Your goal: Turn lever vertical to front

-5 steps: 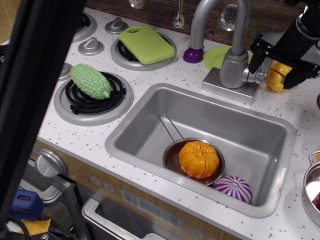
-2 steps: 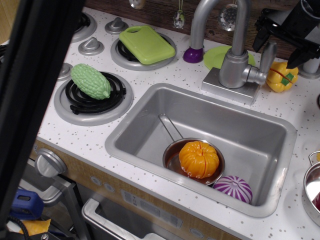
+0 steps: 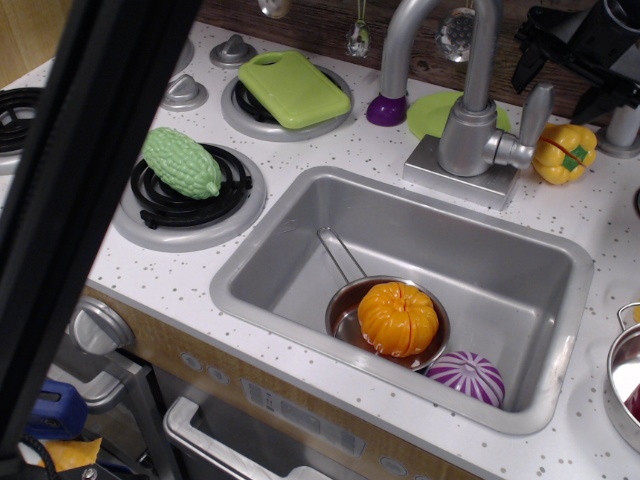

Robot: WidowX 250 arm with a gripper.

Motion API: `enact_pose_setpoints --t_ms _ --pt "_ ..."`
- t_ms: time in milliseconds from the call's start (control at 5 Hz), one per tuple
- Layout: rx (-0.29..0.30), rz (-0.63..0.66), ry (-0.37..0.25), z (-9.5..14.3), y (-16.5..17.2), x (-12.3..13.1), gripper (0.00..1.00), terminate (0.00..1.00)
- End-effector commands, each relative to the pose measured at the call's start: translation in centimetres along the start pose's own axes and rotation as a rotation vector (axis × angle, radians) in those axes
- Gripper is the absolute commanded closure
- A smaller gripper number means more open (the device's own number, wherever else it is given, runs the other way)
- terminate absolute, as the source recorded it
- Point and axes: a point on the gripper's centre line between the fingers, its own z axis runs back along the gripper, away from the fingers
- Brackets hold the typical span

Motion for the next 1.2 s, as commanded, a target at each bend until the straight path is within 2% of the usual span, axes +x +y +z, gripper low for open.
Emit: enact_pose_setpoints --t_ms 0,600,800,1000 --pt "-0.041 0.055 -0.045 1.6 0.7 1.2 1.00 0.00" --pt "-0.024 0.145 0.033 3.7 -0.8 -2.3 1.00 0.00" --pt "-0.034 0.167 0.043 3.7 -0.9 -3.6 1.00 0.00" --pt "-0.068 0.186 0.064 2.7 -0.6 -4.8 0.00 0.00"
